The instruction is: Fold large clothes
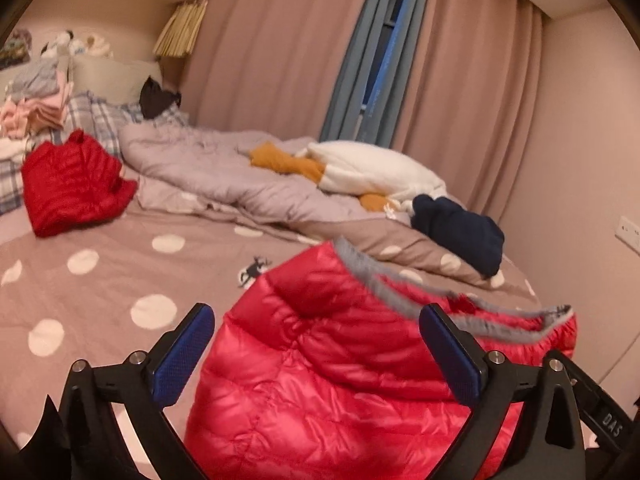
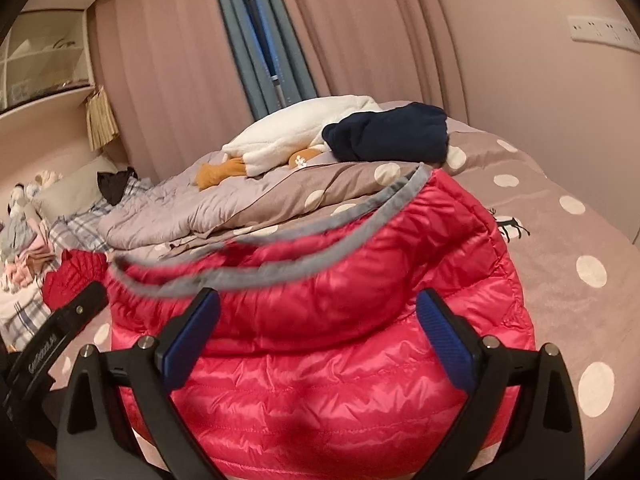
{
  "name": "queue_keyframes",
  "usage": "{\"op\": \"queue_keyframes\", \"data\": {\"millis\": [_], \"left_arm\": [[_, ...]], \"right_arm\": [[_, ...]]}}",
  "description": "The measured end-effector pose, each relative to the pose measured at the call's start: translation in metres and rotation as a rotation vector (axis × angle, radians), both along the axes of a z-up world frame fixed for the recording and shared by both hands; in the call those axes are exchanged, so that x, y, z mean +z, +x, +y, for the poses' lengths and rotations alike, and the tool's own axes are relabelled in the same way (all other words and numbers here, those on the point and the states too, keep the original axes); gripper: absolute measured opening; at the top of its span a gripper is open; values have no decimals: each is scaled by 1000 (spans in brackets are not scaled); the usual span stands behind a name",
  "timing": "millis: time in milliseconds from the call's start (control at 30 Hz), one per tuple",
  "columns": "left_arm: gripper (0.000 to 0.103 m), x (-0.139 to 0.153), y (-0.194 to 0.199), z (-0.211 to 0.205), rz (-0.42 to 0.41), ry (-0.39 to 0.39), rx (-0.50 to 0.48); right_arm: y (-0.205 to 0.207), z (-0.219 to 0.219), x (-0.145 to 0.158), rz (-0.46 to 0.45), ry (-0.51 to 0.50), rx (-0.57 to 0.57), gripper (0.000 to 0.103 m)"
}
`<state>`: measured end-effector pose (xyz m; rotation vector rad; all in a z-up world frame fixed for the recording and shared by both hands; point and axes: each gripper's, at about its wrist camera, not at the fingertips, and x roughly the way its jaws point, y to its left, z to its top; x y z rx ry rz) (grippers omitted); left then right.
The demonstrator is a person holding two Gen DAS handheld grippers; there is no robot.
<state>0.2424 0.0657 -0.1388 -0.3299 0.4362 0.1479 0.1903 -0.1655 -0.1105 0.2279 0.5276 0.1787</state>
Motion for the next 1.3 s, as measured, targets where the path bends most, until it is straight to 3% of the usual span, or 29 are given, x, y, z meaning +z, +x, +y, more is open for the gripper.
{"op": "queue_keyframes", "data": {"millis": [267, 500, 633, 800, 1067, 1200, 1300], "left_arm": [[101, 1, -5, -2, -15, 26, 22], [101, -13, 5, 5, 34, 7, 27], [101, -18, 9, 2, 46, 43, 47], [101, -27, 12, -5, 64, 95, 55], [101, -48, 31, -12, 100, 162, 38], [101, -67, 53, -9, 188, 210, 44], [101, -79, 64, -2, 221, 167, 19]], "right_arm": [[4, 0, 0, -1, 0, 5, 103], [4, 1, -6, -11, -75, -5, 103], [12, -7, -20, 15, -131, -35, 103], [29, -20, -32, 65, -76, -26, 103], [49, -17, -49, 81, -80, -28, 103], [67, -7, -61, 62, -120, -47, 103], [80, -6, -72, 104, -120, -45, 103]]}}
